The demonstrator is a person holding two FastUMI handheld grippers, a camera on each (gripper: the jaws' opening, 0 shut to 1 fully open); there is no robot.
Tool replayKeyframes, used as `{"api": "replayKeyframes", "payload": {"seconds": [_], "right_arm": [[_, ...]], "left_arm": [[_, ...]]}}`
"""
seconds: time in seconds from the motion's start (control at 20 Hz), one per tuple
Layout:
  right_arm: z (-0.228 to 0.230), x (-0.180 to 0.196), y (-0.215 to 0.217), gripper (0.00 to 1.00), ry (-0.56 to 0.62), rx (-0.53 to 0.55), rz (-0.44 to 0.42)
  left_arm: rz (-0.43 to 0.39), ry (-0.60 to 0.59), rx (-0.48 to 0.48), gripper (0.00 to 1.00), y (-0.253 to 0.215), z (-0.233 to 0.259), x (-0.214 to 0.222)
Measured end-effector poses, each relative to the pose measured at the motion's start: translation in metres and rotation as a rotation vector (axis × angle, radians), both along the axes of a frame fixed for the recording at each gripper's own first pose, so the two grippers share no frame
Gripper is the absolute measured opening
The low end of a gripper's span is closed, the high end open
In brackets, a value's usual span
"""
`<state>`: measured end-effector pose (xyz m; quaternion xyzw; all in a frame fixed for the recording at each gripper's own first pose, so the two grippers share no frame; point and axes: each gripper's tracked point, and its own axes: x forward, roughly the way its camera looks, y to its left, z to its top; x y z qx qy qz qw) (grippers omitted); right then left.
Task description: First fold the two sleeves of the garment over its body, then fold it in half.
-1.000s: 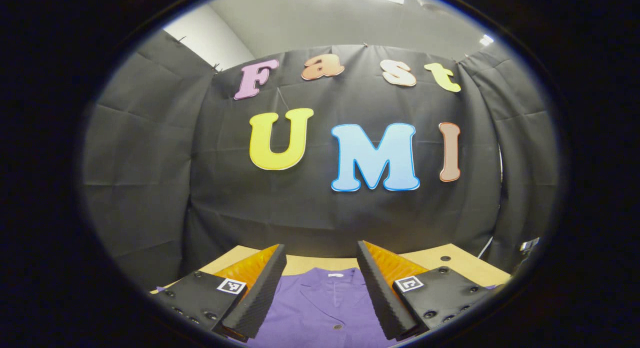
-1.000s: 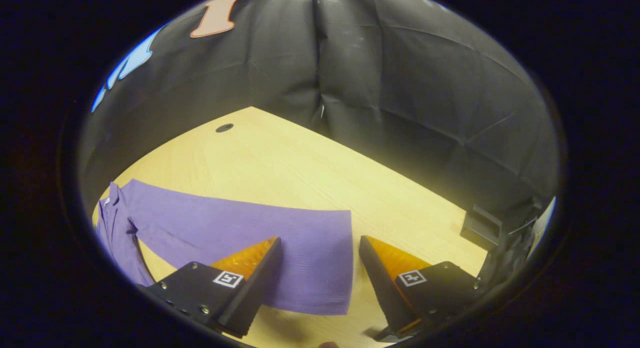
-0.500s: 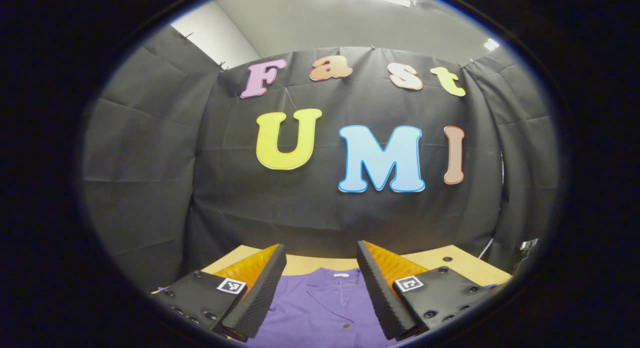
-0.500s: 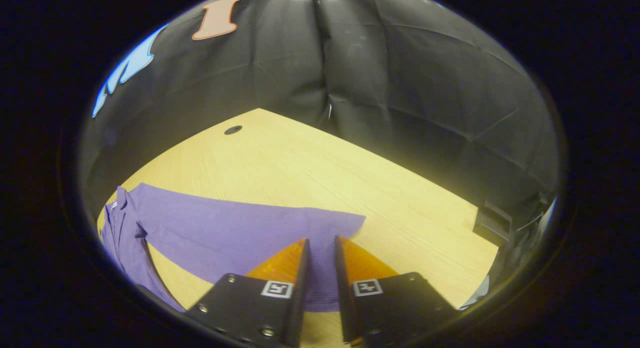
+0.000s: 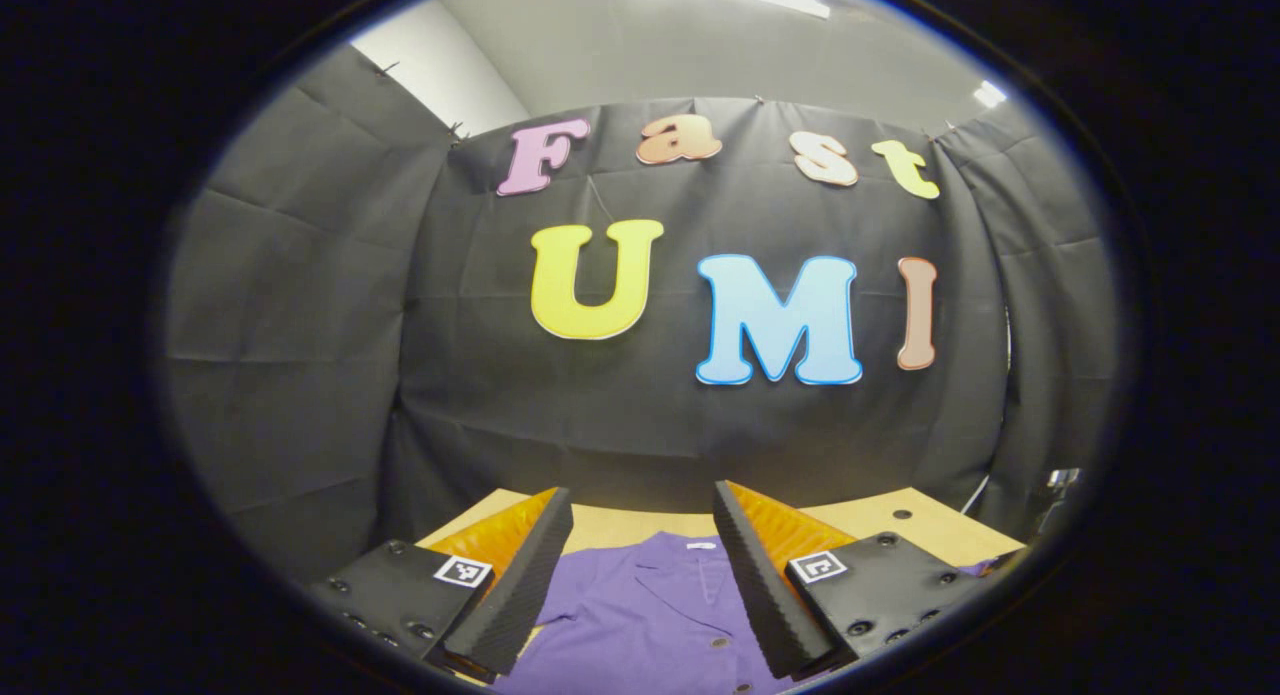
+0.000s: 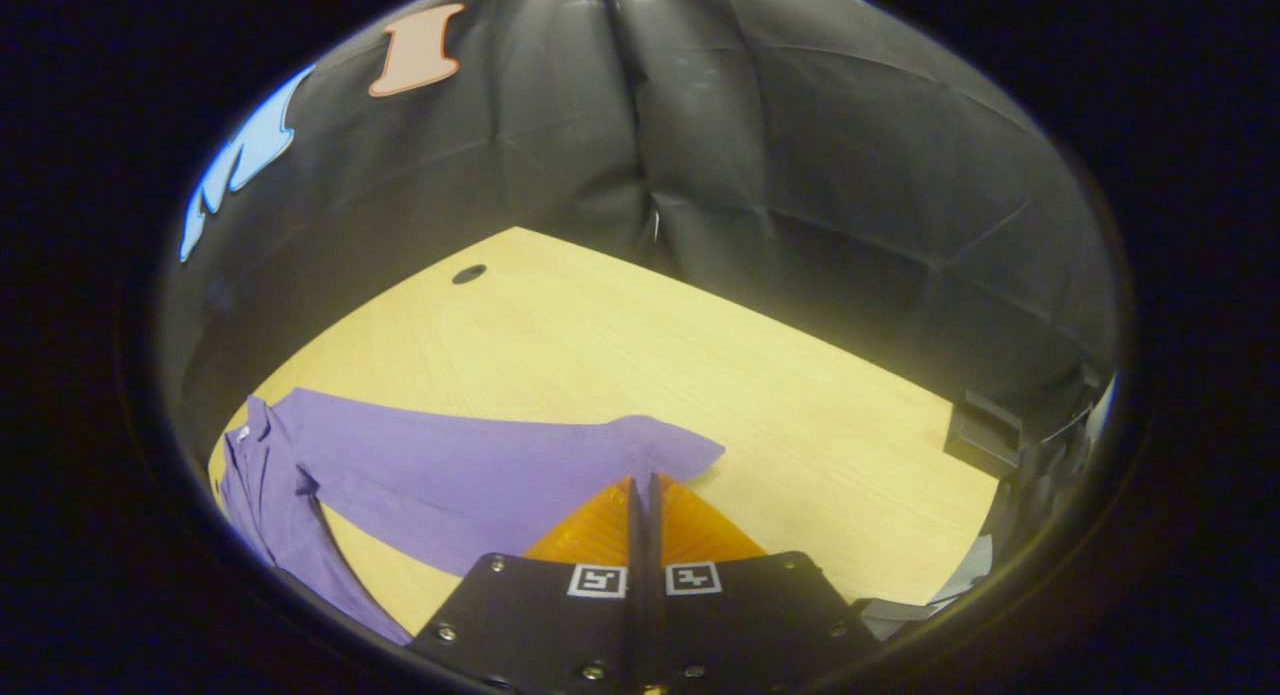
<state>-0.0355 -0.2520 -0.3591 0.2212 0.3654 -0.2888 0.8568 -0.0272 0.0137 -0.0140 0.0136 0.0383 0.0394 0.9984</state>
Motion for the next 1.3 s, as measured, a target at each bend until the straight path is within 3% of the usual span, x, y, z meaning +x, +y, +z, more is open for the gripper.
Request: {"api": "replayKeyframes", "payload": {"seconds": [0.25,0.45,0.8,1.3], "right_arm": [[0.073,0.009,0.019,0.00,-0.100,-0.090,0.042],[0.133,0.039,0.051,0.00,-0.195,-0.138,0.101],[0.212,0.099,0.111,0.00,-0.335,-0.165,0.208],[0.288,0.176,0.220,0.00,-0.488,-0.178,0.381]], "left_arm": [[-0.039,0.000,-0.025,0.92,0.020,-0.002,0.002],[-0.039,-0.004,-0.027,0.92,0.048,-0.003,0.001],[0.002,0.023,-0.054,0.92,0.107,-0.009,-0.022],[0.119,-0.001,-0.040,0.92,0.189,0.000,-0.062]]}}
